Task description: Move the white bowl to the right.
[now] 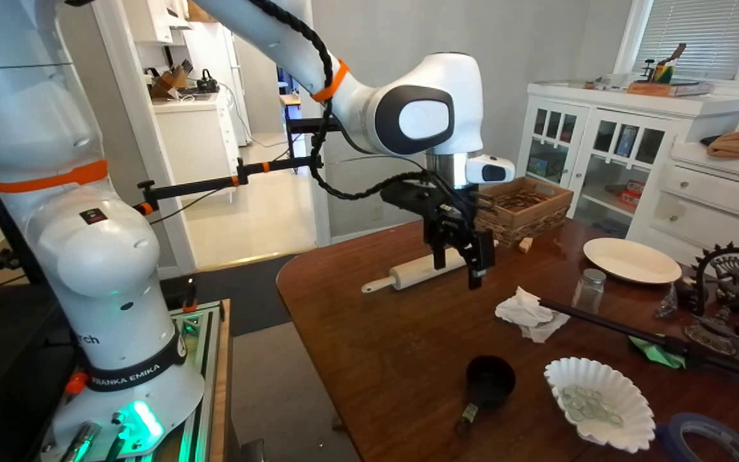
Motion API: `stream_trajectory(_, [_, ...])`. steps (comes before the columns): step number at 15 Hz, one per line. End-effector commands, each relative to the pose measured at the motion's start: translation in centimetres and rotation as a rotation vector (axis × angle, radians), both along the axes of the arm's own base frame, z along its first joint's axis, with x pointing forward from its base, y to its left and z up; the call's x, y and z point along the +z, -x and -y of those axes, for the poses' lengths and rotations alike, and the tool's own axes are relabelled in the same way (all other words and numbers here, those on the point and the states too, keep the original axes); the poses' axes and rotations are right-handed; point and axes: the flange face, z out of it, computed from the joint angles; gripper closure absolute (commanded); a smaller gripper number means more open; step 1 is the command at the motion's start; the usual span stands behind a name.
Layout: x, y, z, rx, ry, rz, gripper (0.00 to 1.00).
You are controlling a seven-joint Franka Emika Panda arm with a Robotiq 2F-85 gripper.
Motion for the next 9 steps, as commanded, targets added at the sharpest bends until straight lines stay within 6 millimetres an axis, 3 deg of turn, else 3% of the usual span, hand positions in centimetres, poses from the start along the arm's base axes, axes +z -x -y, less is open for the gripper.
stream_trajectory(1, [3.2,2.5,-1.9,0.169,-0.083,-0.039,0.0])
stream_trajectory(2, [3.5,2.8,-2.2,0.196,-0.119,-0.047,0.0])
stream_trajectory(3, [2.8,1.2,-2.2,0.134,-0.066,-0.028,0.0])
stream_trajectory(5, [3.6,1.3,-2.5,0.145,-0.067,-0.018,0.0])
stream_trajectory(9, [3.1,1.3,-2.3,0.139,-0.061,-0.029,0.0])
